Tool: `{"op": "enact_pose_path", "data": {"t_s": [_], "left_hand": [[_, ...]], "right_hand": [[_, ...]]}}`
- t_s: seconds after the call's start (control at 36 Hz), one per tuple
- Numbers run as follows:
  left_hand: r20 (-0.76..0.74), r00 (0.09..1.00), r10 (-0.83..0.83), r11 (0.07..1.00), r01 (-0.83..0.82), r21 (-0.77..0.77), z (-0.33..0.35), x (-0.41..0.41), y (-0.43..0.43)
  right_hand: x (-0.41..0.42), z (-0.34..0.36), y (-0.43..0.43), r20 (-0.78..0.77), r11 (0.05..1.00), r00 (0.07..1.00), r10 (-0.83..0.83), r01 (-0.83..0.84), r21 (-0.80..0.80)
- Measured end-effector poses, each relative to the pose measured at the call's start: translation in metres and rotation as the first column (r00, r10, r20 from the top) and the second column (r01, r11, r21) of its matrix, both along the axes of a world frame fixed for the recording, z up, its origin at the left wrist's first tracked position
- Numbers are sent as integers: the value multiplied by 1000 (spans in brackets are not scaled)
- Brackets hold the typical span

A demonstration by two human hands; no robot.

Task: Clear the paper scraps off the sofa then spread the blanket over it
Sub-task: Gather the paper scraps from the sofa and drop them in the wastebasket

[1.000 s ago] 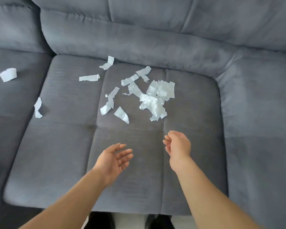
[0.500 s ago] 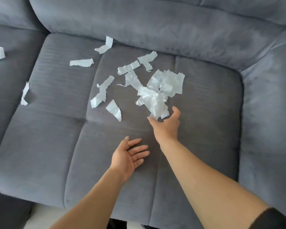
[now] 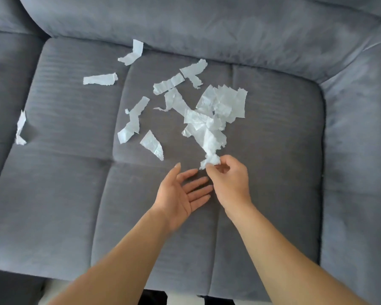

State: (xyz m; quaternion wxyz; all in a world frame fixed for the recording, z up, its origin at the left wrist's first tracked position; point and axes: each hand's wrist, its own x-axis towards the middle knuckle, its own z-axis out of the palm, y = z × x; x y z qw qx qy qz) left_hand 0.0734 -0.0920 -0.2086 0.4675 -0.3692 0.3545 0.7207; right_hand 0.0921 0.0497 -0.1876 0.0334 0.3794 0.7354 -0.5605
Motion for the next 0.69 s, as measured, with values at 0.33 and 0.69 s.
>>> {"op": "enact_pose_path", "data": {"t_s": [0.33, 0.69], "left_hand": [[-166, 974, -156, 986, 142, -89, -8, -35, 10], [-60, 996, -66, 998, 66, -12, -6, -41, 14]], "right_hand": [[-51, 6, 31, 114, 944, 972, 208, -230, 236], [-26, -4, -8, 172, 780, 794, 584, -607, 152]]}}
